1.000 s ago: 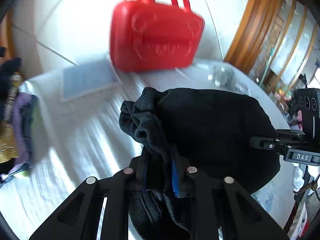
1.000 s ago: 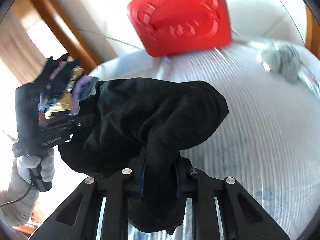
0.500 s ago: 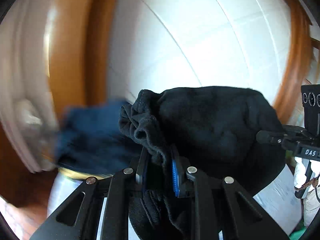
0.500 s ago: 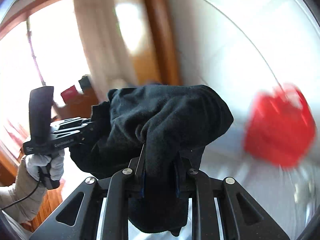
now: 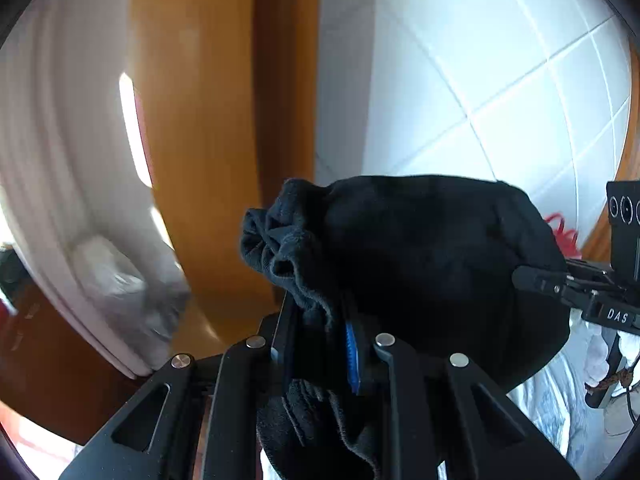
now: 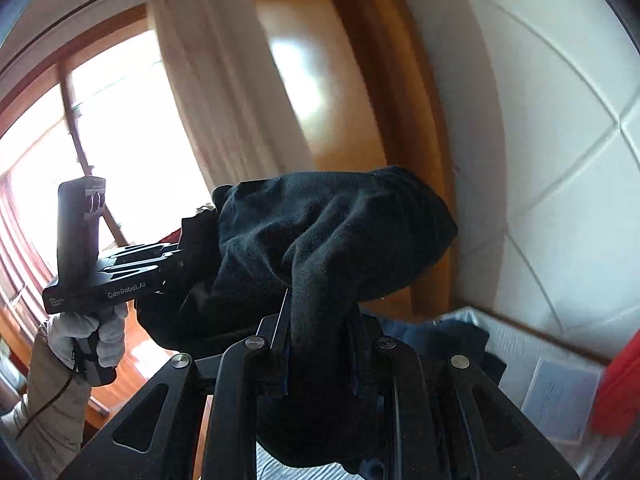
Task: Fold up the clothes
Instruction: 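Carry the lifted bundle with both grippers toward the red case, then lower the folded bundle onto the bed and open both grippers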
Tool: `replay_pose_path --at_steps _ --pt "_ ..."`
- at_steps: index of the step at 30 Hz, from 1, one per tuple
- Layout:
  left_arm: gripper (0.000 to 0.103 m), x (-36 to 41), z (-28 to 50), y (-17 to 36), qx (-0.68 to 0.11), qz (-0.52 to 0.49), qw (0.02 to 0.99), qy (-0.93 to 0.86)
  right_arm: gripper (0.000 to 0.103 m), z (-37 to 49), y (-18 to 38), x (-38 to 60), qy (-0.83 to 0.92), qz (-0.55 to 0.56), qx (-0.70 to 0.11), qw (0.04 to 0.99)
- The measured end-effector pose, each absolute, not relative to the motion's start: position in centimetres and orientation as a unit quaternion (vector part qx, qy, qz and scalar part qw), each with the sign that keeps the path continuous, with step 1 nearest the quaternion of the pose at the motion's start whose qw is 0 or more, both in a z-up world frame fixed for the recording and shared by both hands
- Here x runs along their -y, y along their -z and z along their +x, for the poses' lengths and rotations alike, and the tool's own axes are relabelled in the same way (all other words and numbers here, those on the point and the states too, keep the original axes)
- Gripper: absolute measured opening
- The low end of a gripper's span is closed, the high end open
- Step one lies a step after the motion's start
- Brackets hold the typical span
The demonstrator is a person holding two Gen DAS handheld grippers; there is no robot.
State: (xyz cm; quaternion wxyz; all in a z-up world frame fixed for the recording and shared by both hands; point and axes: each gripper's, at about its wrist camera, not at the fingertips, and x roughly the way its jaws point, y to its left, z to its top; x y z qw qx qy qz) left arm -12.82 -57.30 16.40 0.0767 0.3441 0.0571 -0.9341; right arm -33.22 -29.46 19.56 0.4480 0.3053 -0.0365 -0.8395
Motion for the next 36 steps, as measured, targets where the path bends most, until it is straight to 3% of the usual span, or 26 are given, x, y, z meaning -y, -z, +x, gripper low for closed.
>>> replay_pose_path --at_steps 7,9,10,11,13,15,16,20,26,29,36 --pt "0.025 56.8 -20.5 -1.4 -0.047 0.442 0.055 0.894 0.02 -38.9 -6.3 27.6 0.829 0.422 0.059 0.363" --pt "0.028 56.7 -20.6 -1.2 -0.048 0.431 0.064 0.899 0.021 -39.6 -5.0 27.2 0.832 0.426 0.058 0.35" --pt "0.033 56.6 -20.6 -1.0 -0.048 0.425 0.068 0.901 0.022 -39.6 -5.0 27.2 0.835 0.426 0.051 0.345" --pt "0.046 56.6 -20.4 -1.1 -0.045 0.42 0.076 0.903 0.024 -39.5 -5.0 27.3 0.837 0.426 0.044 0.341" --pt "0.053 56.5 -19.2 -2.4 -0.021 0.408 0.106 0.907 0.033 -38.8 -6.0 27.9 0.844 0.417 0.021 0.337" --pt "0.053 55.9 -17.6 -4.4 0.0 0.384 0.132 0.914 0.06 -37.8 -7.1 28.1 0.854 0.404 -0.002 0.329" --pt "0.054 55.6 -16.7 -5.4 -0.003 0.375 0.13 0.918 0.064 -37.4 -7.5 27.9 0.861 0.395 -0.013 0.321" --pt "0.07 53.7 -13.8 -8.1 -0.027 0.365 0.101 0.925 0.064 -35.5 -10.1 26.7 0.874 0.374 -0.033 0.309" --pt "0.073 49.0 -11.2 -8.2 -0.047 0.37 0.066 0.926 0.066 -31.4 -11.7 25.9 0.881 0.378 -0.035 0.282" --pt "0.076 47.0 -10.8 -7.0 -0.05 0.366 0.061 0.927 0.099 -29.0 -12.2 25.7 0.884 0.379 -0.033 0.272" --pt "0.076 45.7 -9.0 -5.8 -0.064 0.391 0.074 0.915 0.103 -27.0 -10.8 25.6 0.882 0.395 -0.031 0.255"
